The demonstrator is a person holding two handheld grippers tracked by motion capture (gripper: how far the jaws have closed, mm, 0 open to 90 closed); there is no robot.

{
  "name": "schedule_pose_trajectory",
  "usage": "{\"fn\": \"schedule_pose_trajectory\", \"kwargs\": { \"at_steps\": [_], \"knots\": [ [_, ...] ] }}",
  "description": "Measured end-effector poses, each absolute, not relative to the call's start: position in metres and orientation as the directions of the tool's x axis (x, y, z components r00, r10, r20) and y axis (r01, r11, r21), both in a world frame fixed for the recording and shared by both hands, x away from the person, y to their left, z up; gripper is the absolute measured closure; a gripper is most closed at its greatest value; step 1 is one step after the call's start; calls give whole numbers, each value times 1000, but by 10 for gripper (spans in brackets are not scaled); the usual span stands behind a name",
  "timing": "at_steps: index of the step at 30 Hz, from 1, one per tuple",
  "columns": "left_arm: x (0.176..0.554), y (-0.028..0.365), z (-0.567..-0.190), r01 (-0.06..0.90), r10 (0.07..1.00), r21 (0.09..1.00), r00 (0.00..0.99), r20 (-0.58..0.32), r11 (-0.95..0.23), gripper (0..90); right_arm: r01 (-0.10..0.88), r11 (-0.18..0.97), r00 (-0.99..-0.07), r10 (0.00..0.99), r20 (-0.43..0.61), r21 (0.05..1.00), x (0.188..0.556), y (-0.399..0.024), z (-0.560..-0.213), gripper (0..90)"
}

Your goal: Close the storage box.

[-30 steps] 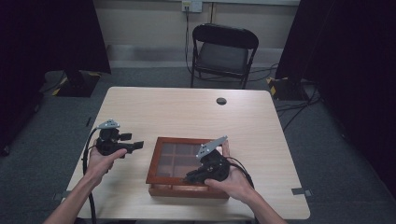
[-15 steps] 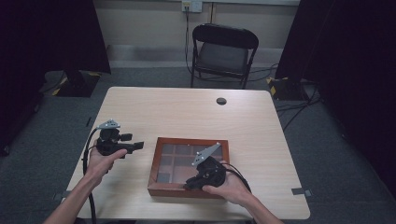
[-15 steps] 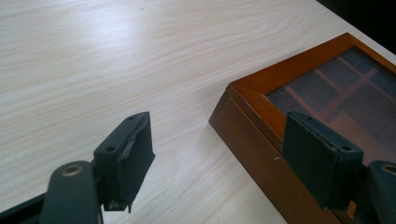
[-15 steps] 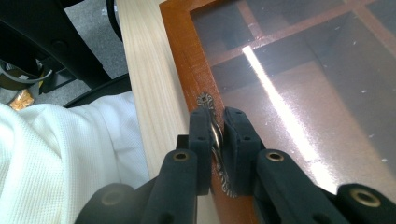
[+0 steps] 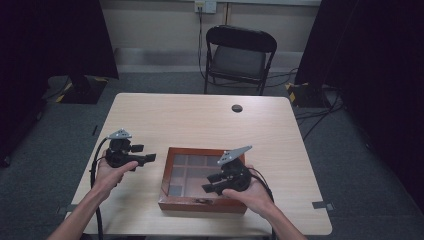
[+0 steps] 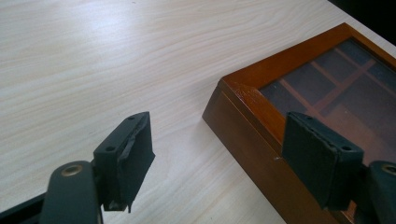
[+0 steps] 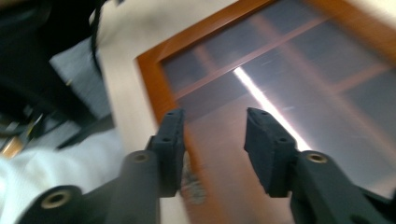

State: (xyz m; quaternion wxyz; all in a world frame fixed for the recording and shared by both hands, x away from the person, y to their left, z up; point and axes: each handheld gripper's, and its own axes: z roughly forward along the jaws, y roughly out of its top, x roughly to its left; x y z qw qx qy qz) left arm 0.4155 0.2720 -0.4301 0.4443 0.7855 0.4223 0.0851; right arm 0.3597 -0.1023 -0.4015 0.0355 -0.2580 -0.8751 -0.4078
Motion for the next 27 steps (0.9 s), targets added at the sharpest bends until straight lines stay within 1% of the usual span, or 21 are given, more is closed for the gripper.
{"fn": "schedule_pose_trajectory", "kwargs": {
  "at_steps": [2, 3, 4, 6, 8, 10, 13, 16, 19, 20, 21, 25, 27],
  "knots": [
    [415, 271, -430, 587, 738, 767, 632, -235, -259, 246, 481, 502, -857, 442, 264, 719, 363, -111, -396, 519],
    [414, 270, -430, 587, 735, 765, 637, -234, -265, 245, 482, 492, -852, 456, 258, 724, 364, -114, -394, 478],
    [413, 269, -430, 586, 732, 764, 640, -234, -268, 244, 497, 470, -835, 487, 255, 730, 365, -119, -391, 433],
    [413, 268, -429, 586, 731, 763, 642, -232, -272, 244, 515, 441, -809, 533, 247, 735, 366, -128, -389, 388],
    [411, 267, -429, 589, 731, 753, 646, -220, -294, 243, 529, 419, -782, 579, 232, 738, 367, -137, -389, 317],
    [409, 268, -430, 588, 741, 741, 644, -187, -324, 241, 558, 399, -748, 621, 233, 727, 369, -149, -391, 275],
    [407, 276, -435, 620, 746, 717, 630, -215, -317, 241, 582, 367, -719, 650, 247, 726, 371, -171, -397, 204],
    [405, 283, -441, 635, 758, 695, 621, -199, -338, 240, 614, 341, -666, 708, 235, 712, 373, -191, -404, 149],
    [403, 291, -447, 646, 766, 680, 613, -193, -346, 237, 646, 293, -602, 763, 235, 705, 376, -211, -410, 148],
    [403, 291, -447, 646, 766, 680, 613, -193, -346, 237, 646, 293, -602, 763, 235, 705, 376, -211, -410, 148],
    [402, 295, -452, 658, 779, 670, 598, -187, -344, 233, 675, 245, -535, 812, 234, 696, 378, -221, -414, 147],
    [404, 296, -461, 680, 784, 645, 589, -195, -350, 231, 720, 186, -454, 855, 251, 669, 385, -235, -427, 148],
    [407, 295, -466, 697, 804, 626, 567, -180, -351, 214, 762, 165, -402, 879, 258, 626, 388, -240, -436, 148]
  ]
}}
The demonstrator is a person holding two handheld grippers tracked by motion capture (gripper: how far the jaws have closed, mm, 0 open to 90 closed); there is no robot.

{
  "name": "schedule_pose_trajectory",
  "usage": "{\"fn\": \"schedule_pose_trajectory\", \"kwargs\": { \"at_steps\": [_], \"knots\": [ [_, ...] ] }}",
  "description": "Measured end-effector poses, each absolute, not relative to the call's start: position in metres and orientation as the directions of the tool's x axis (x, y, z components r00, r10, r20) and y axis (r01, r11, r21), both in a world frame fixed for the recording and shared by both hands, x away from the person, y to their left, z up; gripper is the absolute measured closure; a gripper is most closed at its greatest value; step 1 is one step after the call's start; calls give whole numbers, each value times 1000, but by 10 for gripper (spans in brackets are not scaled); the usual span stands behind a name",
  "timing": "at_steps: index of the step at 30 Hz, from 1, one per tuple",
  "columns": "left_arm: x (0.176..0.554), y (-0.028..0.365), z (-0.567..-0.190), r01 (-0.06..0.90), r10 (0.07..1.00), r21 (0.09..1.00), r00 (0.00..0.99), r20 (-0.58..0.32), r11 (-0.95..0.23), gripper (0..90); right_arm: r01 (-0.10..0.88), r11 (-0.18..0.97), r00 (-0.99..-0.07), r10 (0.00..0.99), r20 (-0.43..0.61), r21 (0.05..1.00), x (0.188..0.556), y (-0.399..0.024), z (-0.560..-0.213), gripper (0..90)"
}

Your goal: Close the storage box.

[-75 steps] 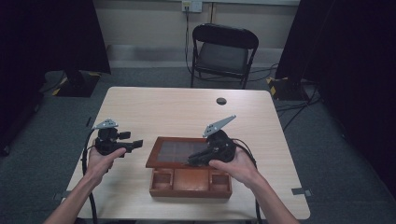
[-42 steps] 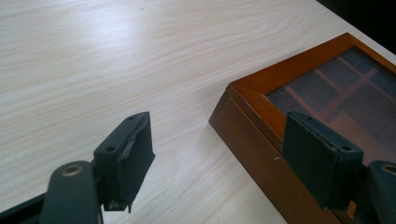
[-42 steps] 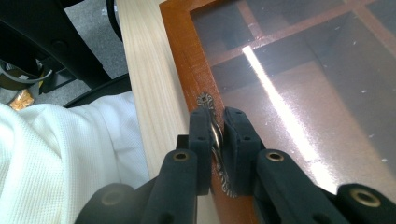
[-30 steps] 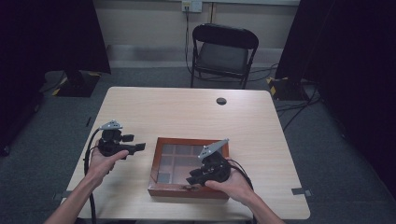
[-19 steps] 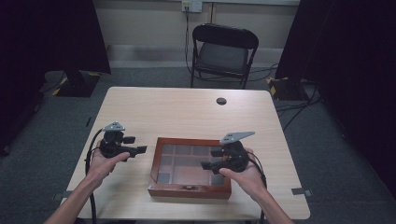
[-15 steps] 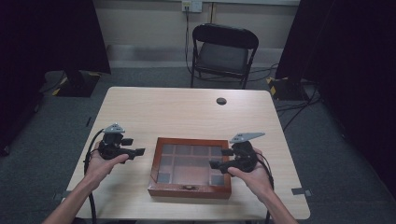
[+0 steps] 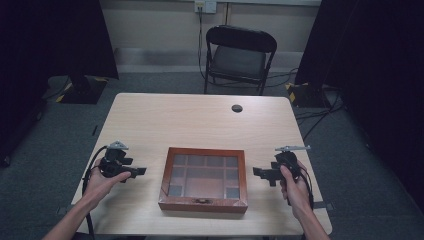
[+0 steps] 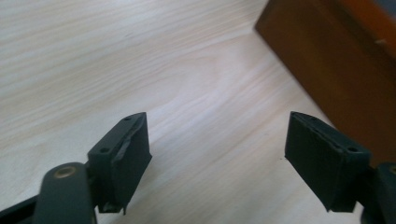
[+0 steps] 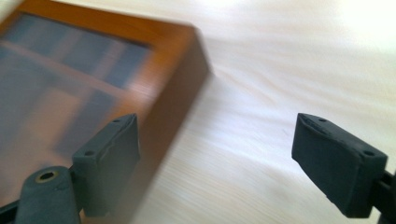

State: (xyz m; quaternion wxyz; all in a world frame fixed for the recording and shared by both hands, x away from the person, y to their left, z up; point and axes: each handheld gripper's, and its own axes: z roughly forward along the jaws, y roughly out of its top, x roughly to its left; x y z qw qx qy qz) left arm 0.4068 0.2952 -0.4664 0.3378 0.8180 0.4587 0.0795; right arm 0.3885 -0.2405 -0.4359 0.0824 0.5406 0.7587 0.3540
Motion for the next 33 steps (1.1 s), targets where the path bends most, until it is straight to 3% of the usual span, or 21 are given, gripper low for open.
{"fn": "schedule_pose_trajectory", "kwargs": {
  "at_steps": [4, 8, 15, 17, 19, 21, 26, 33],
  "knots": [
    [411, 294, -473, 716, 830, 597, 539, -145, -361, 202, 818, 159, -364, 887, 283, 553, 391, -247, -448, 149],
    [415, 297, -477, 725, 847, 587, 518, -120, -360, 186, 812, 183, -340, 920, 194, 554, 391, -249, -455, 149],
    [414, 296, -485, 720, 873, 592, 485, -55, -362, 146, 847, 166, -262, 957, 125, 505, 400, -253, -472, 143],
    [412, 291, -489, 707, 884, 605, 467, -11, -366, 122, 827, 206, -261, 965, 34, 523, 401, -249, -479, 111],
    [412, 288, -495, 692, 889, 629, 458, -3, -354, 0, 808, 221, -261, 965, -6, 547, 400, -245, -484, 17],
    [411, 289, -496, 680, 886, 643, 463, -4, -352, 0, 730, 245, -305, 952, -16, 638, 398, -244, -494, 0],
    [410, 293, -502, 619, 871, 703, 491, 0, -349, 0, 671, 217, -297, 955, -11, 709, 394, -245, -501, 0],
    [409, 294, -503, 609, 869, 713, 495, 2, -349, 0, 671, 218, -298, 954, -12, 709, 394, -245, -501, 0]
  ]
}}
